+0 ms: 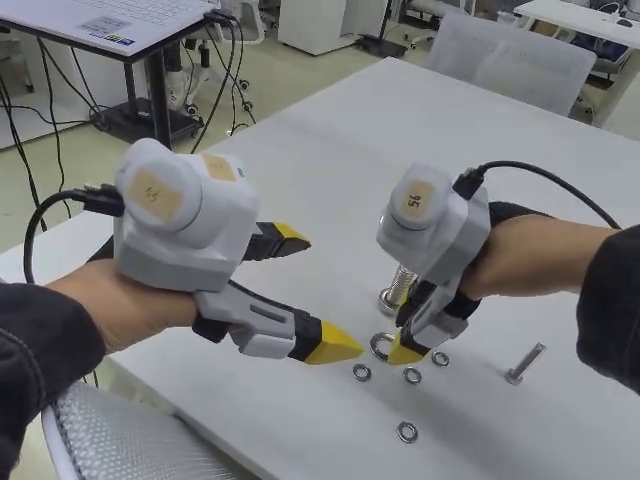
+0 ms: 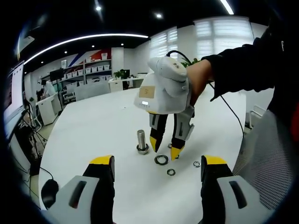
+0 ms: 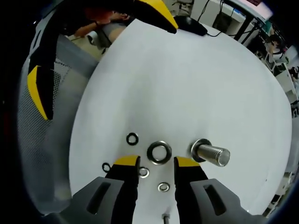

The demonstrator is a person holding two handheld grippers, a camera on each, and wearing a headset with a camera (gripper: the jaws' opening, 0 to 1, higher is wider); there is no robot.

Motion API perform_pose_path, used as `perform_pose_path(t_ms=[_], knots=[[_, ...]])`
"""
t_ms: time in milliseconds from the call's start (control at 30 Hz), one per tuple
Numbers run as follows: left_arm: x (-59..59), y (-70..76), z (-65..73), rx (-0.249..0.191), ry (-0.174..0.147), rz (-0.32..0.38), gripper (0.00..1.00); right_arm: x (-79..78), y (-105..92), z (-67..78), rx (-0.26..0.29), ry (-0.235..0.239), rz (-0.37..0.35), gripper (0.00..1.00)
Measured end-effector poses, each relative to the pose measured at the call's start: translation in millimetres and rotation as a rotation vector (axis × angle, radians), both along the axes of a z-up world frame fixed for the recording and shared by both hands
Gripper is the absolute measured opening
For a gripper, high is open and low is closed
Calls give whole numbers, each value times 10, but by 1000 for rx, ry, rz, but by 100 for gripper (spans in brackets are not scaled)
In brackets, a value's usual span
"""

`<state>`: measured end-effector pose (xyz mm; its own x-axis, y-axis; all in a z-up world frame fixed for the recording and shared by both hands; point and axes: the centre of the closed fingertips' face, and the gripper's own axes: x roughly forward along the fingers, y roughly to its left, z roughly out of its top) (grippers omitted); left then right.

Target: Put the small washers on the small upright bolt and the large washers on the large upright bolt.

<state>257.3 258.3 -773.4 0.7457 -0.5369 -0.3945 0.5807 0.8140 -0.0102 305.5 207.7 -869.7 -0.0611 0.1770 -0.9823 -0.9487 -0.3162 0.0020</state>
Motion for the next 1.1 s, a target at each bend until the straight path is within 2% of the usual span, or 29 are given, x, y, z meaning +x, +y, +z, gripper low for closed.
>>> perform_pose_path(t_ms=[633, 1100], knots=[[-13, -1, -10, 5, 5, -1, 74, 15, 2, -109, -26, -14, 8, 30], [-20, -21, -20, 6, 9, -1, 74, -3, -12, -113, -25, -13, 2, 29]])
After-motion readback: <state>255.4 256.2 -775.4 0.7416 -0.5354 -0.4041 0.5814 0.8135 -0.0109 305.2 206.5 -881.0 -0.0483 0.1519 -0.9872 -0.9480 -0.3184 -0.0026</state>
